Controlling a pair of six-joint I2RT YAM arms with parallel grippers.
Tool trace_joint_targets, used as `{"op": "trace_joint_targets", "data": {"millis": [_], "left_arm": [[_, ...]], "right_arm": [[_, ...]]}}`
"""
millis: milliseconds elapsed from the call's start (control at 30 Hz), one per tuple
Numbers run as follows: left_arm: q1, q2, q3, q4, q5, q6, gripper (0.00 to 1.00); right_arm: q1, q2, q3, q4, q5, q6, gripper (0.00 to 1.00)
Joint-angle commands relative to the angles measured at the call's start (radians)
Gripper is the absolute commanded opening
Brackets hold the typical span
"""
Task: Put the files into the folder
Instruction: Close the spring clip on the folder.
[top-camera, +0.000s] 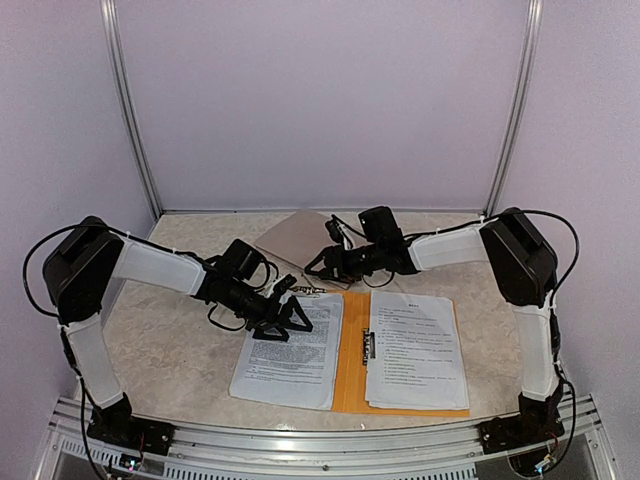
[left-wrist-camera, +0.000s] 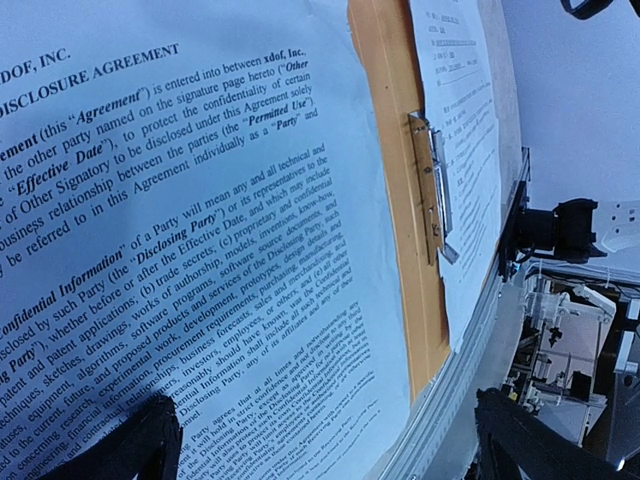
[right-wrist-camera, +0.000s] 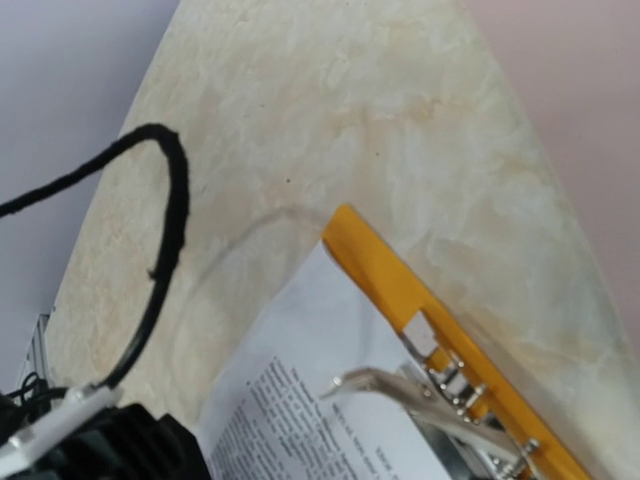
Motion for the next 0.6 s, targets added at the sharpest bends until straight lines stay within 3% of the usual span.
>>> {"op": "trace_joint_targets", "data": {"millis": [0, 567], "left_arm": [[0.000, -0.010, 0.032, -0.063, -0.062, 0.023, 0.99], [0.011, -0.081, 0.185, -0.128, -0.109, 0.010, 0.99]], "right_arm": [[-0.010, -0.019, -0.003, -0.030, -0.005, -0.028, 0.61], [-0.056, -0.082, -0.067, -0.032, 0.012, -0.062, 0.60]]}}
